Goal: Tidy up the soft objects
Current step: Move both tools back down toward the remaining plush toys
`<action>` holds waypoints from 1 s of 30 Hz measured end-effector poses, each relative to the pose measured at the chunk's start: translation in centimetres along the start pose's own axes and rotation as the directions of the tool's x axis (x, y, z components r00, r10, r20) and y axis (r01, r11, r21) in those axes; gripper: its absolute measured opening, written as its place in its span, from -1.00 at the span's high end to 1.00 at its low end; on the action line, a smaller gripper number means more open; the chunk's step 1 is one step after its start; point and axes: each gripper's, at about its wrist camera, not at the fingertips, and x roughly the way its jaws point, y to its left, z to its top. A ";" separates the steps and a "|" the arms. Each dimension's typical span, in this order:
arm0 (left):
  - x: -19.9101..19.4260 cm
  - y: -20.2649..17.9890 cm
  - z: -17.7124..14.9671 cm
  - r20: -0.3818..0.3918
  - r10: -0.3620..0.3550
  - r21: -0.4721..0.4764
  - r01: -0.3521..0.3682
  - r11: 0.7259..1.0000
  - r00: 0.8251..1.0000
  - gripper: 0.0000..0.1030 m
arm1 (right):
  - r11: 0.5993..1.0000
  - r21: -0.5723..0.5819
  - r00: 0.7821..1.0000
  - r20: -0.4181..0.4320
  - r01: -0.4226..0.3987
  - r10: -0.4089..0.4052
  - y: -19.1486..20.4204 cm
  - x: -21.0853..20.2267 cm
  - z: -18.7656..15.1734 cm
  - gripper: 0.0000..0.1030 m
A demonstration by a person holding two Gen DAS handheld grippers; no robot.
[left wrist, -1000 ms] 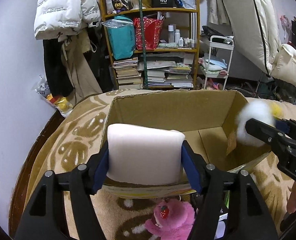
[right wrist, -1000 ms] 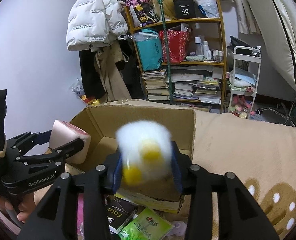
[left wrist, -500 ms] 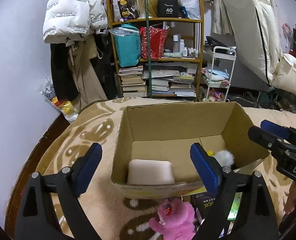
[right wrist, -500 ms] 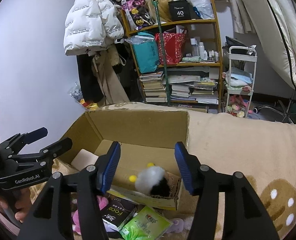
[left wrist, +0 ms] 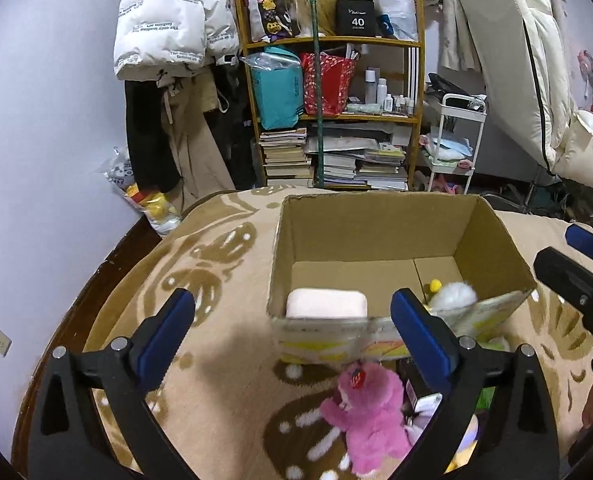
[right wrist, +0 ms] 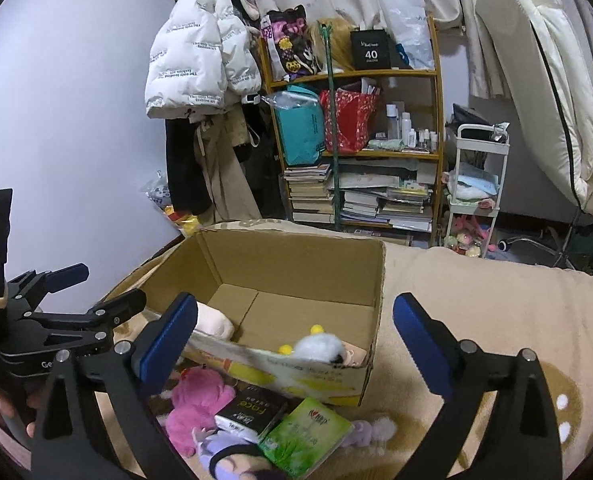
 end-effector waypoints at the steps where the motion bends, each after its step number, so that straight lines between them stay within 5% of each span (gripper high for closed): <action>1: -0.3 0.1 -0.1 -0.003 0.000 -0.001 0.000 1.000 1.000 -0.90 | 1.000 -0.002 1.000 0.004 0.004 -0.004 0.2 -0.4 0.0 -1.00; 17: -4.7 -1.2 -4.0 -0.074 -0.007 0.064 0.012 0.998 0.997 -0.90 | 0.999 0.010 0.999 0.021 0.040 -0.041 0.2 -5.2 -1.1 -1.00; 30: -5.7 -0.4 -5.8 -0.152 -0.040 0.007 0.041 0.999 0.988 -0.90 | 0.997 0.016 0.996 -0.042 0.075 -0.074 0.4 -7.0 -3.7 -1.00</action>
